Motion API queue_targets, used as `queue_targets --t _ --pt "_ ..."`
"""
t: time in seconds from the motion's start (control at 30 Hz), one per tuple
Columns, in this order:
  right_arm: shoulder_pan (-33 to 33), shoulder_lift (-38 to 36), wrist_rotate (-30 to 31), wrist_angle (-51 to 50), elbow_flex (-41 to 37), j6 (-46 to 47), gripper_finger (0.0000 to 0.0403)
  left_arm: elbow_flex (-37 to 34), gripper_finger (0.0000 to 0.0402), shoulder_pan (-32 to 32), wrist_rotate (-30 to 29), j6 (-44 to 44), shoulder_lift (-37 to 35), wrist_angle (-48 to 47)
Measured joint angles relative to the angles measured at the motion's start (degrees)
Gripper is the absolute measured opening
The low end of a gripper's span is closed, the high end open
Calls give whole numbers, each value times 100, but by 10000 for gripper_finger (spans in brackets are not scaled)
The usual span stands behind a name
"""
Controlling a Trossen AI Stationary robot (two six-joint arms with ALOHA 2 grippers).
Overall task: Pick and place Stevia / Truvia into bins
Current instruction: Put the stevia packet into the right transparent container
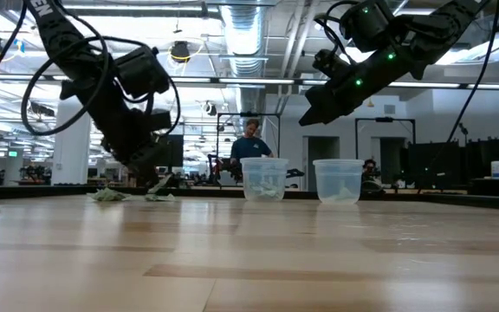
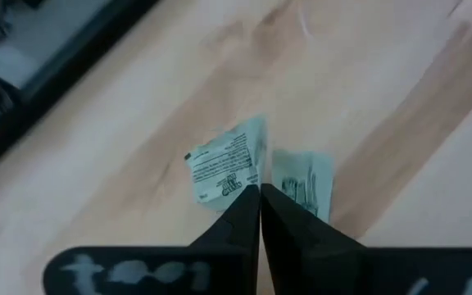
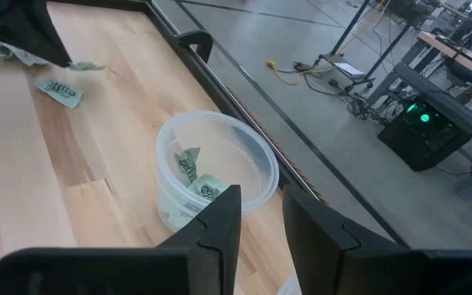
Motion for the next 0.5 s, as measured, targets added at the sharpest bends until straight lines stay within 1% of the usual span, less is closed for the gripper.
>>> queue_targets --t 0.3,0.37,0.5 --pt "-1 0 -4 18 0 -2 87 515 0 -489 -713 482 0 -90" --pt "0 0 -4 18 0 -2 87 638 0 -671 -968 691 0 -88" --pt "2 0 -34 39 0 -2 87 834 0 -1150 -1658 1415 -2 57"
